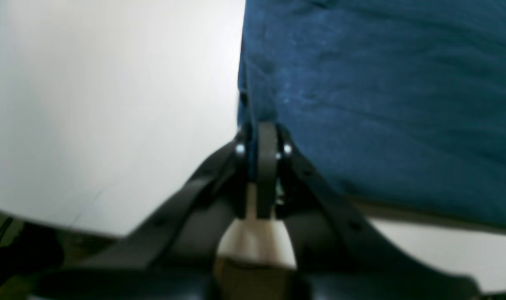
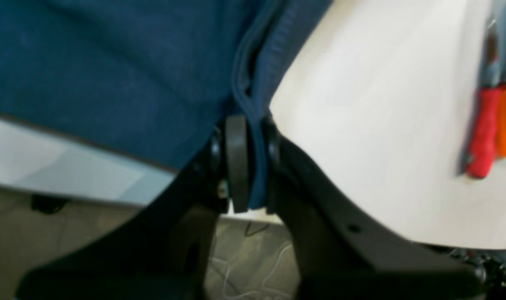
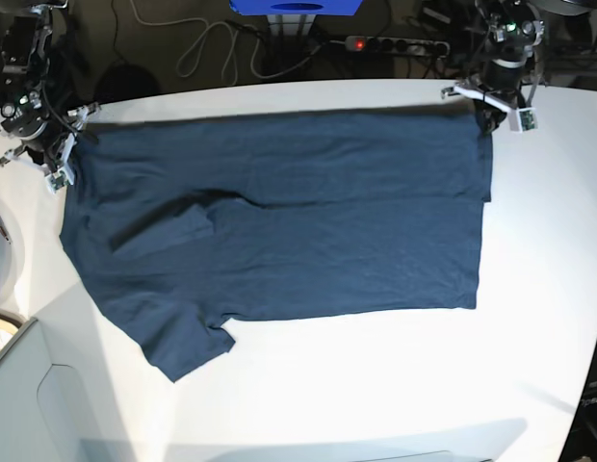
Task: Fold the T-shirt properly
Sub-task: 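Drag the shirt back toward the robot with both grippers, then move both grippers to the hem edge of the shirt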
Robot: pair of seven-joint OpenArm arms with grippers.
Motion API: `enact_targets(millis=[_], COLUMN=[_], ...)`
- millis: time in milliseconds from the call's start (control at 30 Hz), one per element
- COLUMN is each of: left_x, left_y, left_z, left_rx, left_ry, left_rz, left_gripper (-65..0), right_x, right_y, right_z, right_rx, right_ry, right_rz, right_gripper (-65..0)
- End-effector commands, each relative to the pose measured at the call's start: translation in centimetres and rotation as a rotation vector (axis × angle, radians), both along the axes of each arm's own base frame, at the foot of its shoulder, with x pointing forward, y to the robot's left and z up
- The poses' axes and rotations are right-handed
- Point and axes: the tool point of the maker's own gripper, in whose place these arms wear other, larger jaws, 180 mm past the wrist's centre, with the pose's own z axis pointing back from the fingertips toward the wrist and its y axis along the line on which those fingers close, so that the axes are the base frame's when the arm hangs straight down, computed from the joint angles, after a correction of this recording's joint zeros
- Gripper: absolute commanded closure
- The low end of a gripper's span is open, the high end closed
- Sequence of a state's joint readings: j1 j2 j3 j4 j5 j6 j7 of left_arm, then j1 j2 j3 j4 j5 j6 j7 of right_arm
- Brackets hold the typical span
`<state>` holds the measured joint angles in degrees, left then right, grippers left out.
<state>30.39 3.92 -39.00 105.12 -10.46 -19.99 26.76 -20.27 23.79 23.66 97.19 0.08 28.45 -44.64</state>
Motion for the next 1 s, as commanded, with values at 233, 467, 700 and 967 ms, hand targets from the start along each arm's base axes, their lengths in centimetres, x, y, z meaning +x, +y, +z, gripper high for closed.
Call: enact_targets(millis=[233, 467, 700, 967], left_x=[-3.2, -3.7, -3.8, -1.7], left_y=[0.1, 0.5, 0.5, 1.7], left_z=[-0.2, -0.3, -0.4, 5.3], left_rx=[0.012, 0.024, 0.020, 0.117], left_ry=[0.059, 0.080, 0.080, -0.067], left_rz=[-0.008, -0.008, 0.001, 0.051], left_gripper=[0.0, 0.0, -17.4, -22.5], right_x=[-0.7, -1.3, -1.4, 0.6], right_y=[-0.4, -0.6, -0.6, -2.8], right_z=[0.4, 0.0, 0.0, 6.0], right_rx=[-0.015, -0.019, -0.021, -0.093], right_ry=[0.003, 0.026, 0.029, -0.165], right_rz=[0.018, 0.013, 0.013, -0.060], right_gripper=[-0.4, -0.6, -19.6, -35.4])
